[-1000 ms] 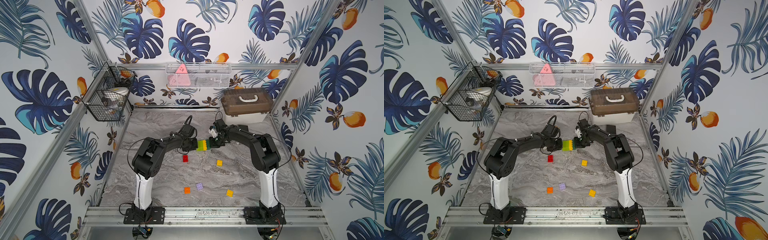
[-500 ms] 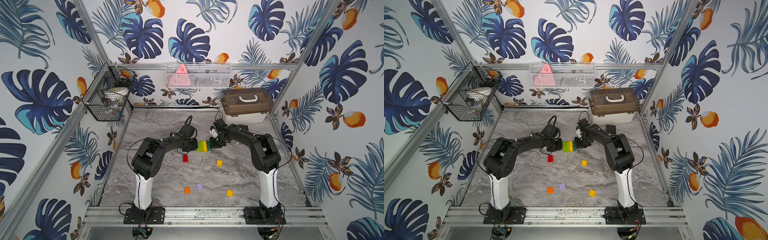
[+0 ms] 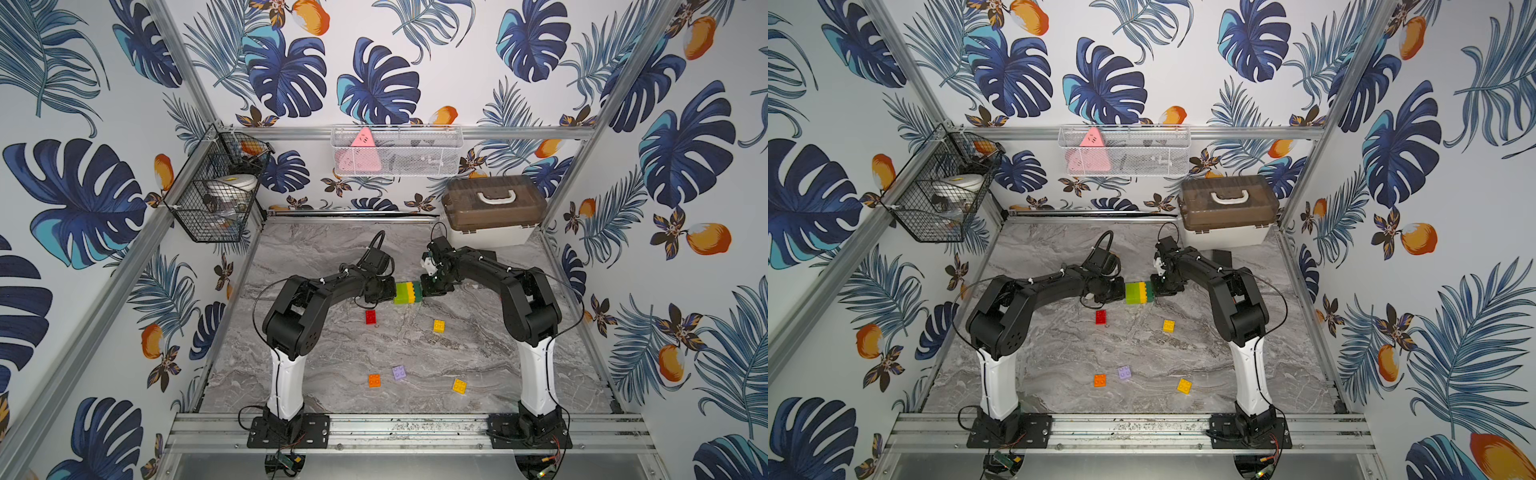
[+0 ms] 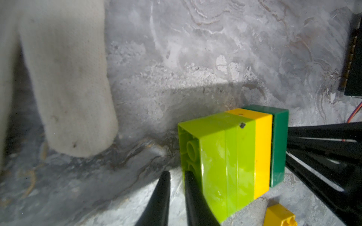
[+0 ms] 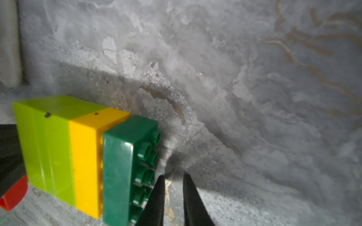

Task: Assemble the number 1 with lego
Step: Assemble the lego brick with the lego brick.

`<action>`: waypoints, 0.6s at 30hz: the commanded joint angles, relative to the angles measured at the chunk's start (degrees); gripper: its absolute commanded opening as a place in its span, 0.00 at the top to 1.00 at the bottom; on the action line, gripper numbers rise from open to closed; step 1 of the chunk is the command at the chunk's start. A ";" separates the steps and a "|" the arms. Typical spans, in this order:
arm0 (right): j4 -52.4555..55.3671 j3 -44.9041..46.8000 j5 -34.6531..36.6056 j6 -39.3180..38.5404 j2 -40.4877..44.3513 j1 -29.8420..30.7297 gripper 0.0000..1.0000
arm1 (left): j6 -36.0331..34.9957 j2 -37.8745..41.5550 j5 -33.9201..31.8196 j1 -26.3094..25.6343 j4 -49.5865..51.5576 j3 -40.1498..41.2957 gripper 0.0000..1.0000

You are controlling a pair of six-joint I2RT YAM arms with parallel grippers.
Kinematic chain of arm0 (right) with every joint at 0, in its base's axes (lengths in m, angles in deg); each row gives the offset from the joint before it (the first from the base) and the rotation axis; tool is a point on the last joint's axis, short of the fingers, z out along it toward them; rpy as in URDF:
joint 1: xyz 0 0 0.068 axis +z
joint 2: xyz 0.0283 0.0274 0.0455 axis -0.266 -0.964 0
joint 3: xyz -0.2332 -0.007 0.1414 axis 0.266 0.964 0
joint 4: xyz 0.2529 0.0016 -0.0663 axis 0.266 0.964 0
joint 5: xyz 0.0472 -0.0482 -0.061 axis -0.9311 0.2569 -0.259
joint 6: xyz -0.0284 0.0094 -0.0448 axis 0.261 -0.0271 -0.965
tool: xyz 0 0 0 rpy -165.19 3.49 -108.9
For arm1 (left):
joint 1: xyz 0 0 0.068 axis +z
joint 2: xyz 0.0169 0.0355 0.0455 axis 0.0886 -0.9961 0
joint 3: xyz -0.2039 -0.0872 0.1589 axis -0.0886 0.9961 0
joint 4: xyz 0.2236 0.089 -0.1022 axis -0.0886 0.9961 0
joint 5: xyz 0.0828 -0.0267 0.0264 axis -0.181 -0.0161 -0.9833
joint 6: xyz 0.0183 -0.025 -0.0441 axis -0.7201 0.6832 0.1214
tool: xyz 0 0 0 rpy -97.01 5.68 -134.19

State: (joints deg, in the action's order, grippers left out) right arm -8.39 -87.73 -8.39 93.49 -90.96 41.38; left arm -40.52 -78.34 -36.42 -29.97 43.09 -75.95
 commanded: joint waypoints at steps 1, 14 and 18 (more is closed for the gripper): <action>1.24 -0.35 0.33 0.32 0.00 0.66 0.81 | -0.30 0.26 0.46 -0.05 0.06 -0.62 0.80; 2.28 -4.35 2.46 2.74 -2.62 4.72 0.99 | -0.13 -1.98 0.21 -1.92 2.24 -3.63 0.84; 2.12 -4.64 3.33 1.16 -2.18 5.10 1.00 | -0.15 -2.20 -0.27 -2.05 2.02 -3.50 0.84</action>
State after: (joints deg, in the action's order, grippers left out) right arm -5.38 -91.89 -2.47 95.63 -93.10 45.71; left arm -40.46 -80.26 -39.37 -31.45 47.33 -79.06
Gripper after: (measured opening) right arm 0.050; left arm 0.163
